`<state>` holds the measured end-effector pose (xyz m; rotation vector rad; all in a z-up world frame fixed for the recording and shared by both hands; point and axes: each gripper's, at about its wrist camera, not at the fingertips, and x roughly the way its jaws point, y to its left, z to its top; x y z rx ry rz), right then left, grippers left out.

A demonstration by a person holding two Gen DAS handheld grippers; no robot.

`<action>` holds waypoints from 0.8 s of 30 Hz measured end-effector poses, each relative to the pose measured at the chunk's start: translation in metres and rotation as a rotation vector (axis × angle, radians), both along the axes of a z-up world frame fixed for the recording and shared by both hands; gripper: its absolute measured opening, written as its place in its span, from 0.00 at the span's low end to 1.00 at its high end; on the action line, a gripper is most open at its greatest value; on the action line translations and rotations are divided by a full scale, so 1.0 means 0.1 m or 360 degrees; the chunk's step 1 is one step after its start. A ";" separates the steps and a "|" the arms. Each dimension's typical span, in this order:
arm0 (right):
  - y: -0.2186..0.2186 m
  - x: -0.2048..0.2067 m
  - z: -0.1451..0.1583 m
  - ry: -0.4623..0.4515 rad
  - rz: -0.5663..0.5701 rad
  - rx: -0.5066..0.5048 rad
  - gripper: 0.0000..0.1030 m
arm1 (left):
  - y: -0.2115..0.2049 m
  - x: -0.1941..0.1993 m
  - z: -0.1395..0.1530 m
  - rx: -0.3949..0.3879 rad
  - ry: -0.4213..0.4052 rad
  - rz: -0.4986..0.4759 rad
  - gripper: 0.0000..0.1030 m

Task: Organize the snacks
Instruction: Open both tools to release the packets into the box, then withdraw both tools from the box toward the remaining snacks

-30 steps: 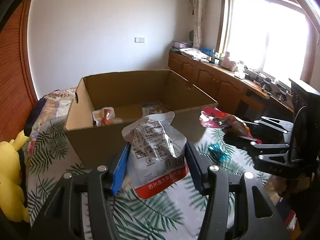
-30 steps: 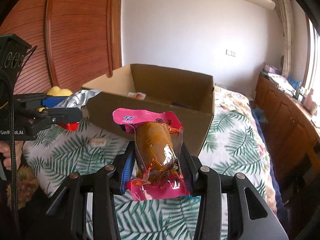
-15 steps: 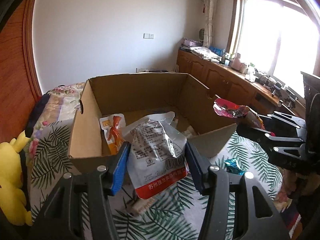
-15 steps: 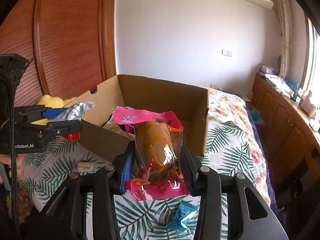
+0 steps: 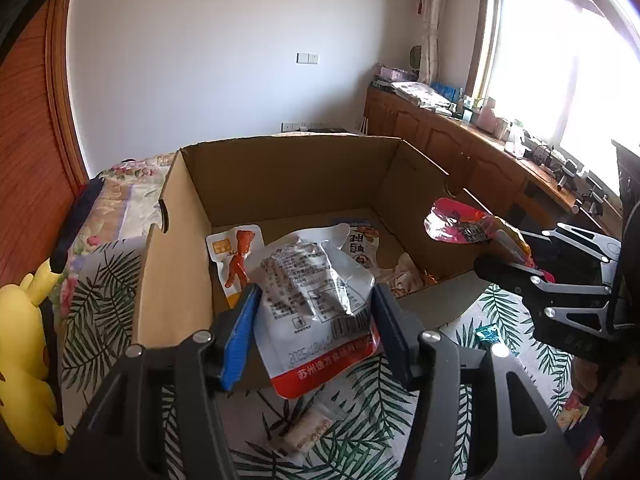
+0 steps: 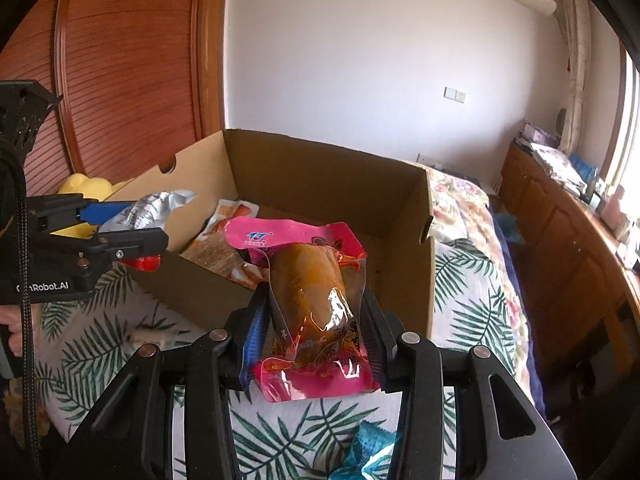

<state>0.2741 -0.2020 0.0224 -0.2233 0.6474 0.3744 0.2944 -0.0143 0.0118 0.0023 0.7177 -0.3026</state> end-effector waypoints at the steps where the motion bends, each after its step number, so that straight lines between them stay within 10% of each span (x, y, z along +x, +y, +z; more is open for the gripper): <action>1: 0.00 0.04 0.01 0.0016 -0.0013 0.0024 0.42 | -0.01 0.02 0.01 0.0005 0.0000 -0.0001 0.55; 24: 0.09 0.08 0.03 -0.0010 -0.0030 0.0125 0.53 | -0.04 0.06 0.06 -0.0025 -0.0029 -0.0010 0.63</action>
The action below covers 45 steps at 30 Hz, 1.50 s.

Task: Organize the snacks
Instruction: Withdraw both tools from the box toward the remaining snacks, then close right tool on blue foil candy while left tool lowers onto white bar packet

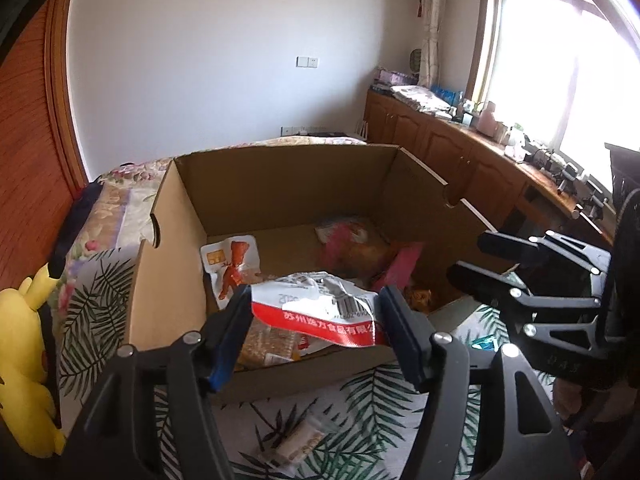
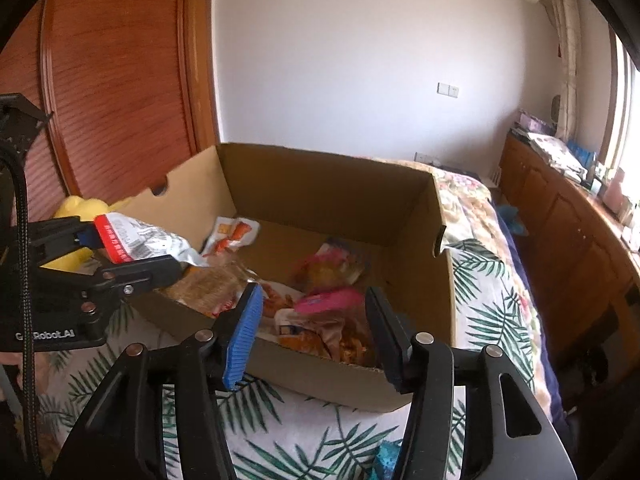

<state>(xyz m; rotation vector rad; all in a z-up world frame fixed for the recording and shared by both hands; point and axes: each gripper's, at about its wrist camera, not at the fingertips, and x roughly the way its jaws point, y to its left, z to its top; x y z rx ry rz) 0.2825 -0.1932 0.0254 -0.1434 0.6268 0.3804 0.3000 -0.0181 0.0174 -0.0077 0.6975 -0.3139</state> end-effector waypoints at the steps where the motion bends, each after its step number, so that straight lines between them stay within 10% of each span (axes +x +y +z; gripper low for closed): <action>1: -0.01 -0.03 0.02 -0.0011 0.0007 0.0007 0.53 | -0.01 -0.01 0.02 0.0002 -0.0008 -0.0008 0.64; 26: -0.43 -0.80 0.11 -0.0088 0.0133 -0.0032 0.53 | 0.01 -0.76 0.16 0.0025 -0.0092 -0.0124 0.71; 45: -0.88 -0.63 -0.88 0.0237 -0.0029 -0.0061 0.52 | 0.02 -0.98 -0.60 0.0122 0.0067 -0.0140 0.71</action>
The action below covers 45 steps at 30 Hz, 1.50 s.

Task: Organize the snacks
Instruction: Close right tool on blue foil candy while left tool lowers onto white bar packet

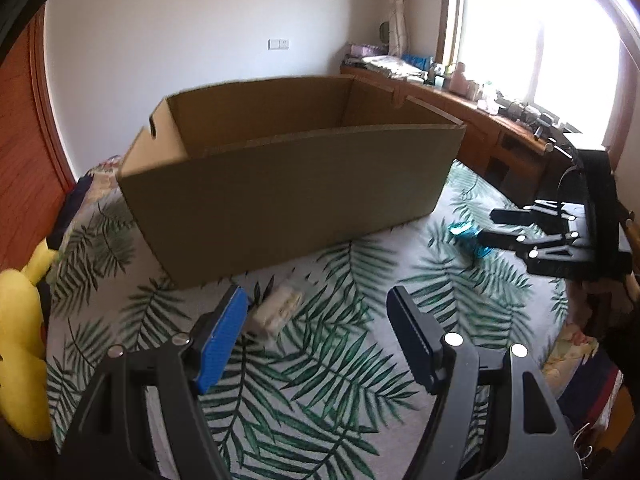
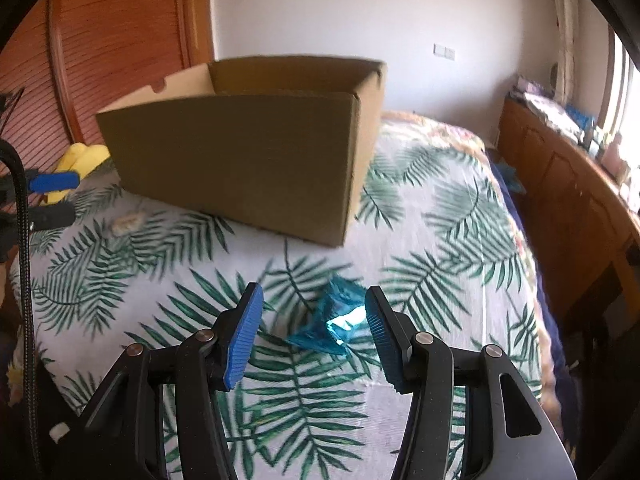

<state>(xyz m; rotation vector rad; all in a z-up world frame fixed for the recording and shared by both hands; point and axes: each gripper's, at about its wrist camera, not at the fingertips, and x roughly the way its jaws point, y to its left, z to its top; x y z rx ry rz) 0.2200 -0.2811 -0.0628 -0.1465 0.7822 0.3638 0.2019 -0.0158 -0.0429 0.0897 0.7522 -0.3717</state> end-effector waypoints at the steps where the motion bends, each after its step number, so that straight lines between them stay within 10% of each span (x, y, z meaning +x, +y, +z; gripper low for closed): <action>1: -0.02 0.02 -0.01 0.0013 -0.0011 0.0009 0.52 | 0.01 0.01 -0.05 -0.0003 0.0013 0.0008 0.71; 9: -0.05 0.14 -0.17 0.0109 -0.0085 0.0042 0.52 | 0.11 0.13 -0.30 0.0023 0.0073 0.0072 0.71; 13: -0.03 0.15 -0.25 0.0120 -0.0095 -0.0004 0.30 | 0.16 0.18 -0.38 0.0032 0.0098 0.0093 0.71; 45: 0.00 0.09 -0.30 0.0069 -0.0097 -0.0041 0.31 | 0.12 0.58 -0.60 0.0168 0.0172 0.0121 0.71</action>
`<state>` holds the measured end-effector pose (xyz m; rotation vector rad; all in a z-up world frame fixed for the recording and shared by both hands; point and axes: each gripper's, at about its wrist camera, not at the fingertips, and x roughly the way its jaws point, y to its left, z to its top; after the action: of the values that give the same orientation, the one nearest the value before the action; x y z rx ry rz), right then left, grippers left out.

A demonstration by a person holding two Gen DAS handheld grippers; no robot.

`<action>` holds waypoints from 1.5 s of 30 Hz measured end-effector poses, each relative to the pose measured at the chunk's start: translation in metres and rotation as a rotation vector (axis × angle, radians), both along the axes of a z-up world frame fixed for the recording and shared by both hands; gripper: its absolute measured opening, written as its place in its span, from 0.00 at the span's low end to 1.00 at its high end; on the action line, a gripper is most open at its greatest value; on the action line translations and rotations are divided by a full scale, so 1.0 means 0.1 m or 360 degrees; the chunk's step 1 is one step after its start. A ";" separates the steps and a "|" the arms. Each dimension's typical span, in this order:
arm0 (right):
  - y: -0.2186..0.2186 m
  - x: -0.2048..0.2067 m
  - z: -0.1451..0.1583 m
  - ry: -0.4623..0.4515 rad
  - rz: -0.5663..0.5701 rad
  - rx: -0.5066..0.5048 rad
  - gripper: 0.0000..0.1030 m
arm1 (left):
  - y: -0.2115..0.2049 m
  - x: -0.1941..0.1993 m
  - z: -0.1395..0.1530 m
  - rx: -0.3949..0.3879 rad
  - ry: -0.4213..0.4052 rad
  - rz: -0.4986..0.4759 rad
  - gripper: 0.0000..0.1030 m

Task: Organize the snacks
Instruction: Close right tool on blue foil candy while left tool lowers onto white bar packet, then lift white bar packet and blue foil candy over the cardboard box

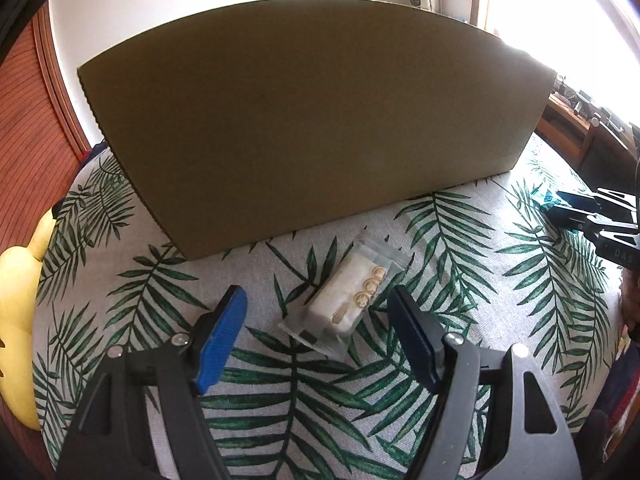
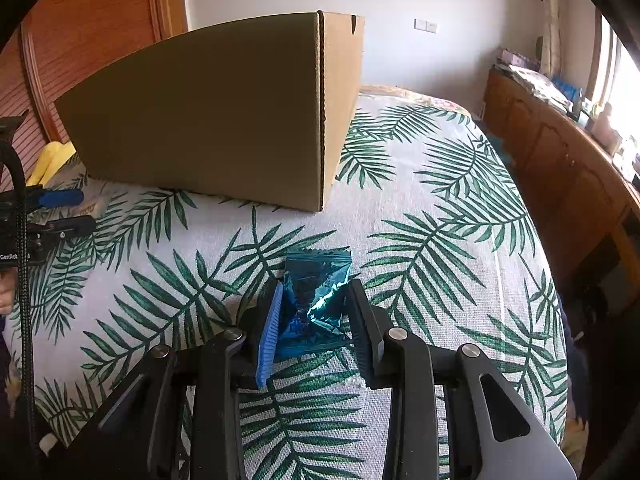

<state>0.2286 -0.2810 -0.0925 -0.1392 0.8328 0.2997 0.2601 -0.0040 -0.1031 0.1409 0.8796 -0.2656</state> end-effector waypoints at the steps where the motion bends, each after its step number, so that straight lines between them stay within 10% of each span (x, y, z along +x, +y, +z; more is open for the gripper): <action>1: 0.00 0.00 0.00 0.0001 0.0001 0.0002 0.31 | -0.01 -0.01 0.00 -0.0005 0.0000 -0.0007 0.68; 14: -0.01 0.00 -0.01 -0.0001 0.0001 0.0005 0.31 | -0.17 -0.13 0.05 0.0006 -0.0047 -0.0146 0.26; 45: -0.12 -0.04 0.10 -0.0013 0.0009 0.0127 0.21 | -0.21 -0.50 0.40 -0.0088 -0.0192 -0.0200 0.21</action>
<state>0.2250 -0.2925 -0.0827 -0.0679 0.8109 0.3369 0.2104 -0.0252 -0.0633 0.1597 0.7438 -0.3942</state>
